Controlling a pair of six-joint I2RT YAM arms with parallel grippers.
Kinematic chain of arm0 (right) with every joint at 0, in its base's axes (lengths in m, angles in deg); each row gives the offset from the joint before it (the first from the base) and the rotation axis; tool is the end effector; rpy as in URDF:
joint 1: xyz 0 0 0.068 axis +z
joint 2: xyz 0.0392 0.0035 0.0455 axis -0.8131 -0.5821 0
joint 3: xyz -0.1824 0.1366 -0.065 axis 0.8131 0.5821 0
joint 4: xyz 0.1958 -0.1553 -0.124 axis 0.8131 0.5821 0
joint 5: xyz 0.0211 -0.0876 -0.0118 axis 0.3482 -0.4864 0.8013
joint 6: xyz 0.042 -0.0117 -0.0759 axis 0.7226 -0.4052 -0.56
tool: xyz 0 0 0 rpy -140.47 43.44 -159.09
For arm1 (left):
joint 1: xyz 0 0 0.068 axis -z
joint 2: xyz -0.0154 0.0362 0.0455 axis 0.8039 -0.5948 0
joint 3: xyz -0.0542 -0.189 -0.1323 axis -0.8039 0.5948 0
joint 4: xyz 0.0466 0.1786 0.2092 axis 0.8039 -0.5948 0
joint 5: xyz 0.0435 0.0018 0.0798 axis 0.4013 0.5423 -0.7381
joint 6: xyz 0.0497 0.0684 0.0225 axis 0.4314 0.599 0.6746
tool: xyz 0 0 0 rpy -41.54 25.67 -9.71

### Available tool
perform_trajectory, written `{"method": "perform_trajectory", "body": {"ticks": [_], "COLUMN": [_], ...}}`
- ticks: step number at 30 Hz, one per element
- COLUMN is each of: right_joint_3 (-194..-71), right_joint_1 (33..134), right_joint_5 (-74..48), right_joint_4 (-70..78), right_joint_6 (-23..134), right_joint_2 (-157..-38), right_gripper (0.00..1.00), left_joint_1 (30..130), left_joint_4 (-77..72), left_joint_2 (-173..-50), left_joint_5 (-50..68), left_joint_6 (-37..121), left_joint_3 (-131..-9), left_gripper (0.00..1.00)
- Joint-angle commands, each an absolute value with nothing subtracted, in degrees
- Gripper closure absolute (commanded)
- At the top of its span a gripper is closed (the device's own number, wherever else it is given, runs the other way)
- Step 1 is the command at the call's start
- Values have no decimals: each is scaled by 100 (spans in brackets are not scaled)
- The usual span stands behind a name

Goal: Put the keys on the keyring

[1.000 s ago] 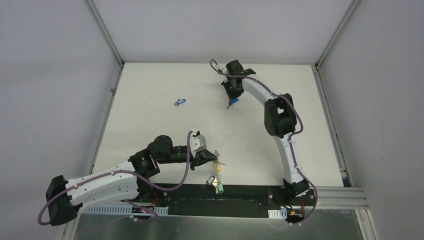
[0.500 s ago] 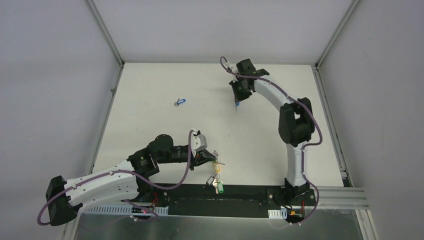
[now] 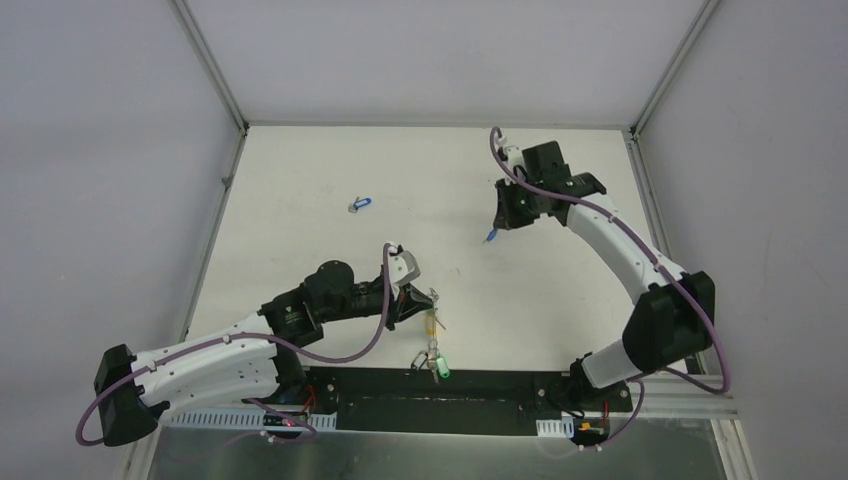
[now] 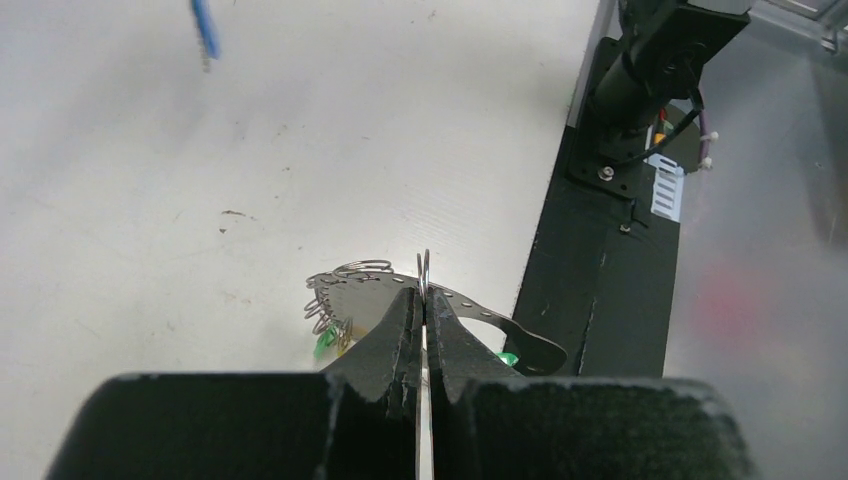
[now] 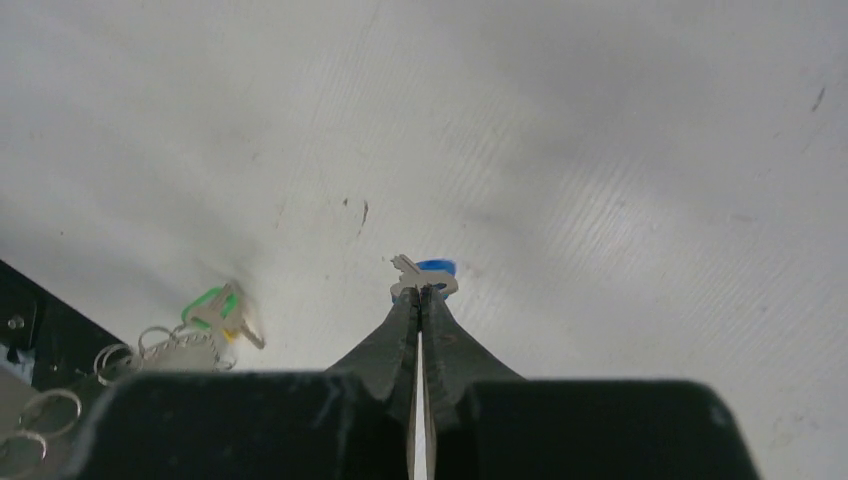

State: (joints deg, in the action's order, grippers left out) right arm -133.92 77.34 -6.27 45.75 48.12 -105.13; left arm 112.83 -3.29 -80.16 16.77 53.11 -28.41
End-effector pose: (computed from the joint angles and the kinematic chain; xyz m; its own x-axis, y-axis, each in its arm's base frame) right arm 0.3355 0.1630 0.2270 -0.7378 -0.3213 -0.5936 -0.5188 0.8325 0.1942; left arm 0.1207 -0.2462 0.2350 -0.1192 0.1858 -0.9753 0.9640 0.2567 -0.0689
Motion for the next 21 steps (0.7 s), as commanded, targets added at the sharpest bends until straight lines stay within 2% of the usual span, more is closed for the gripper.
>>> {"method": "perform_trajectory", "body": {"ticks": [1, 10, 21], "right_joint_3": [-12580, -11508, -11585], "right_joint_1": [7646, 7532, 7622], "right_joint_5": [-242, 1296, 3001], "right_joint_4": [4302, 4174, 4697], "right_joint_6": [5294, 5862, 5376], "right_joint_2": [-9468, -8095, -8182], "right_gripper": [100, 100, 100], "left_joint_1": [11344, 11342, 11349], "left_joint_4": [-76, -61, 241], "left_joint_2": [-8123, -8240, -7949], "left_joint_5": [1273, 1563, 2224], "left_joint_6": [5126, 6135, 7868], "left_joint_3": [-3206, -3377, -3059], "left_gripper": [100, 100, 100]}}
